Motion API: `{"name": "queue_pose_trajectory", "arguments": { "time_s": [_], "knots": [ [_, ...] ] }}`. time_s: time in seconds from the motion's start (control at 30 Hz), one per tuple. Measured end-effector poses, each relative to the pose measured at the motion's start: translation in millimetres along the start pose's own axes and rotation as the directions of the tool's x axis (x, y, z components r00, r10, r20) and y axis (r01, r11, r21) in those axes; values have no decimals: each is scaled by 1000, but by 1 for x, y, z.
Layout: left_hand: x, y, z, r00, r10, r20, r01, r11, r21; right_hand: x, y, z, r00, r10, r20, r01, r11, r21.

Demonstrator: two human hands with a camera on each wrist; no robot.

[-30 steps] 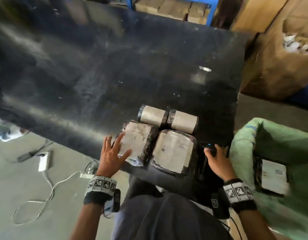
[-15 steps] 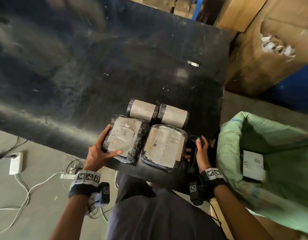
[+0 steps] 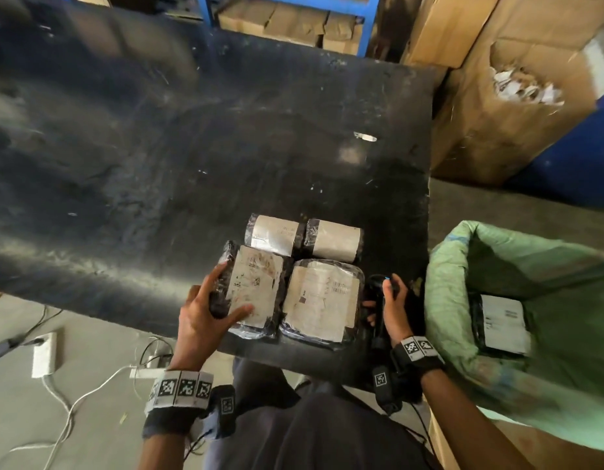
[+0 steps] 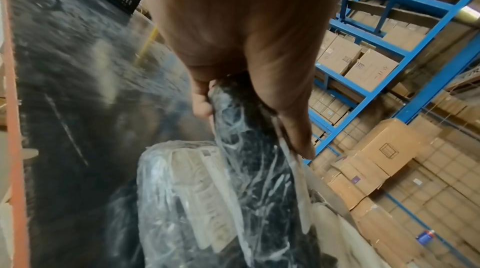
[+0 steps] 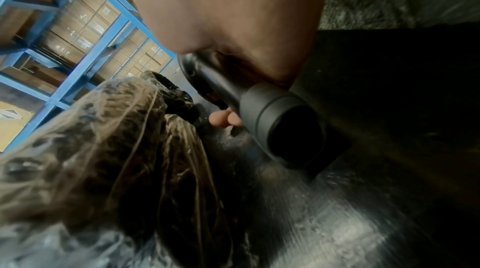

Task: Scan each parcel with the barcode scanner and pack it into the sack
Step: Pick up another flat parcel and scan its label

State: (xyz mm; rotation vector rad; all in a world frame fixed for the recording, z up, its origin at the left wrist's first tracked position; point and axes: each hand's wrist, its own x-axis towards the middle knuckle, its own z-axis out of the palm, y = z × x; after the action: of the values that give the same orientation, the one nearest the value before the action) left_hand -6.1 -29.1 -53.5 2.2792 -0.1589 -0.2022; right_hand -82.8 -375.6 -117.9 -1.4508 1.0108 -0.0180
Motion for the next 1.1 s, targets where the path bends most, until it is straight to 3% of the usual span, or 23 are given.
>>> {"name": "queue_pose_trajectory", "arguments": {
  "time_s": [0.13, 0.27, 0.43, 0.73, 0.9, 1.1],
  "knots": [
    [8, 7, -3, 999, -20, 48, 22, 999, -38, 0, 0, 0, 1000, -20, -8, 20, 1000, 11],
    [4, 7, -6, 1000, -26, 7, 26, 996, -81, -3, -9, -5, 997, -50, -52, 50, 999, 17],
    [13, 36, -14, 1000, 14, 5, -13, 977, -211, -24, -55, -22, 993, -95, -71, 102, 988, 112],
    [66, 119, 11, 985, 150, -79, -168, 791, -588, -81, -173, -31, 944, -328, 43, 288, 878, 382],
    [93, 146, 40, 975, 191, -113, -221, 799, -559, -105, -214, -20, 897, -417, 146, 315, 836, 450],
    [96, 172, 68, 967, 197, -163, -254, 810, -528, -117, -235, -16, 871, -465, 157, 369, 832, 415]
  ]
}}
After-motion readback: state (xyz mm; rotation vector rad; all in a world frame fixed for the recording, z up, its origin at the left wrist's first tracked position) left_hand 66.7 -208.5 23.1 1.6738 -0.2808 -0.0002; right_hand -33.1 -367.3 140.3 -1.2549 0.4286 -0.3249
